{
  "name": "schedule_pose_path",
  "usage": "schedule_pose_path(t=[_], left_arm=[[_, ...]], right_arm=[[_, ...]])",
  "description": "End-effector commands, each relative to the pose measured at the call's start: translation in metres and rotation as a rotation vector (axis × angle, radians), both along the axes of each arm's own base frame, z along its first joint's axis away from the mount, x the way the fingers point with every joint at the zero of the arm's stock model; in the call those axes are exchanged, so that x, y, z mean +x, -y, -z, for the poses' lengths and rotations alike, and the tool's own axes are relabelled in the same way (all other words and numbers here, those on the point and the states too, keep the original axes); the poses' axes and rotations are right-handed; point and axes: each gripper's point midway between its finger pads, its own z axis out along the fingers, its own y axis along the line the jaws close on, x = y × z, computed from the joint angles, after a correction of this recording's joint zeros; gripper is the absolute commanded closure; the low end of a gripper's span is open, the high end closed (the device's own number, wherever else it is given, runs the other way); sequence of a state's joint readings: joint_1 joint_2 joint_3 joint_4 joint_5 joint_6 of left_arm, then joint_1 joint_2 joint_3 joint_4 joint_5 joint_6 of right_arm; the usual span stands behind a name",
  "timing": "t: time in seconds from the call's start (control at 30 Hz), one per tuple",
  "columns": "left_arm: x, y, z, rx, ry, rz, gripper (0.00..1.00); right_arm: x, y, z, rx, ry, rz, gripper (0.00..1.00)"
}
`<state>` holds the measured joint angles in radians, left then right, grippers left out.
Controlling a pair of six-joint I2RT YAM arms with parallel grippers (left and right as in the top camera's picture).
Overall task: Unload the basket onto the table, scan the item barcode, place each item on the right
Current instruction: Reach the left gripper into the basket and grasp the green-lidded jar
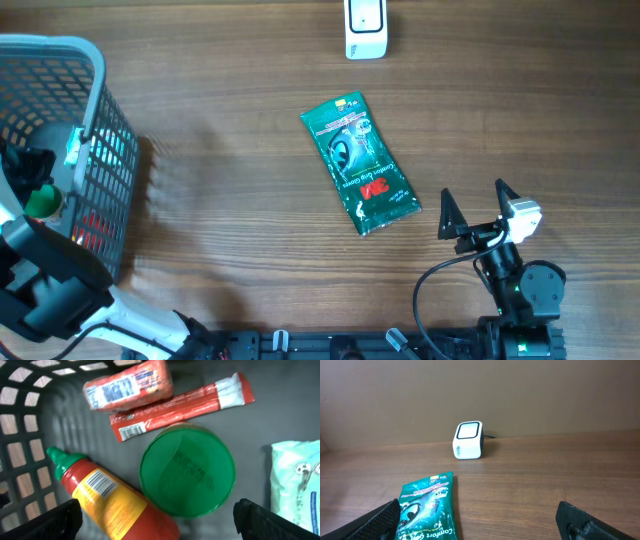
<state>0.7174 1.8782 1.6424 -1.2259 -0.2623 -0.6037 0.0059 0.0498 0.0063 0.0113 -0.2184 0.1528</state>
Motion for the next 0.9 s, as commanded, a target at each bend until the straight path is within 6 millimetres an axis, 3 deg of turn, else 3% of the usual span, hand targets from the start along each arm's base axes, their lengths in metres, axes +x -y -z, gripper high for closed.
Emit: schedule_pose_path(t=[0.0, 0.27, 0.8, 0.87], left_arm=[[0.007, -0.001, 0.012, -0.032, 0.027, -0.014, 0.0], [0.018, -0.008, 0.032, -0.046, 0.039, -0.013, 0.0], [0.015, -0.004, 0.089, -0.09, -0.003, -0.037, 0.0], [0.015, -0.004, 0.091, -0.089, -0.002, -0.037, 0.15]], right_arm=[[0.0, 0.001, 0.0, 0.006, 0.0, 0.006, 0.0], [0.0, 0.001, 0.0, 0.006, 0.0, 0.006, 0.0], [0.0, 0.001, 0.0, 0.006, 0.0, 0.006, 0.0], [0.0, 0.001, 0.0, 0.006, 0.0, 0.006, 0.0]])
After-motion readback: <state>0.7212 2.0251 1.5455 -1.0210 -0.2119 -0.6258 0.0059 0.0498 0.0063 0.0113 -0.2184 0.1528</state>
